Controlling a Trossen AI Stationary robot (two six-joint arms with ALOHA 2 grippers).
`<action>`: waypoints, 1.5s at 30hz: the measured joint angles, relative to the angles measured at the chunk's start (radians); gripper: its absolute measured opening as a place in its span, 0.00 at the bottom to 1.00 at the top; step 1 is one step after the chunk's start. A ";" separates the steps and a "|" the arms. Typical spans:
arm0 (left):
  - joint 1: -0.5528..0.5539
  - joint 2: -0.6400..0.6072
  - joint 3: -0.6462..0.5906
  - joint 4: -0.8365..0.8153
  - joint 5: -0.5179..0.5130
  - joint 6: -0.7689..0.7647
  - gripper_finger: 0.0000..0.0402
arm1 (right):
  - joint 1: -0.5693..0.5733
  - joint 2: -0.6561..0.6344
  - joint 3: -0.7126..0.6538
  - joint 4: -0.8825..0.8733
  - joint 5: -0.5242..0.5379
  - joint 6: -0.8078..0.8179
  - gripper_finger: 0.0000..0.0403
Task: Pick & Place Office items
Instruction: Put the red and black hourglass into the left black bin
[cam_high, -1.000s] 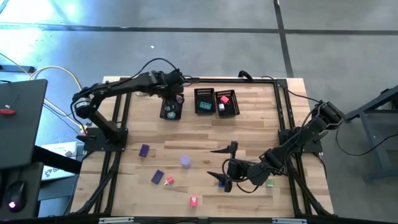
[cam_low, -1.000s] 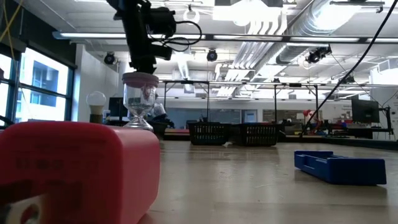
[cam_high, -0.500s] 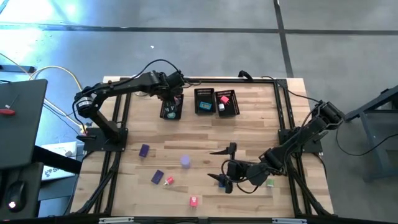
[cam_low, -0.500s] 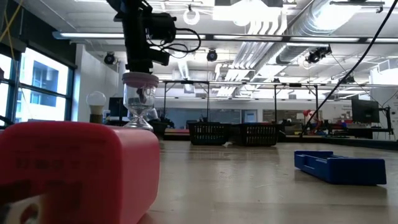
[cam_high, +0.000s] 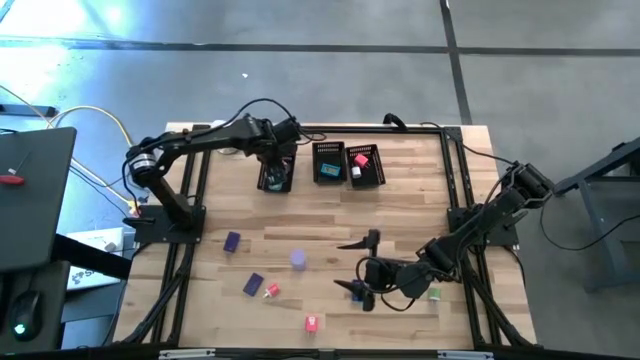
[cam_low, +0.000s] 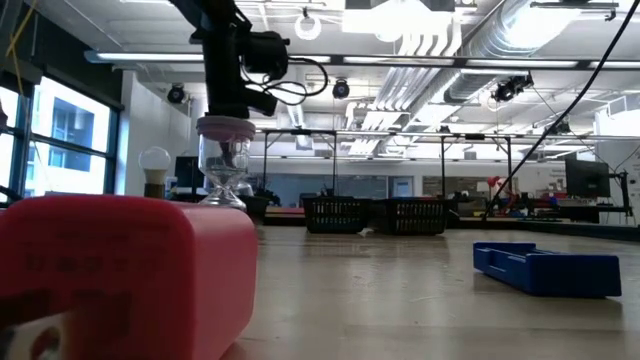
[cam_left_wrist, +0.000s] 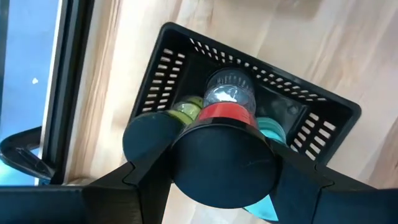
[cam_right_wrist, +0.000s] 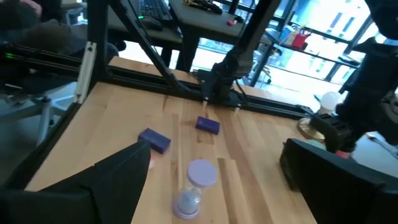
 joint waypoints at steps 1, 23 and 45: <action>0.000 0.005 0.000 0.003 -0.001 0.000 0.54 | 0.000 0.000 0.000 0.000 -0.008 0.003 0.90; -0.021 0.033 0.000 0.008 -0.039 -0.008 0.54 | 0.000 0.000 0.000 -0.008 -0.033 0.014 0.90; -0.059 0.021 -0.003 0.015 -0.108 -0.050 0.54 | 0.000 0.000 0.000 -0.028 -0.033 0.011 0.90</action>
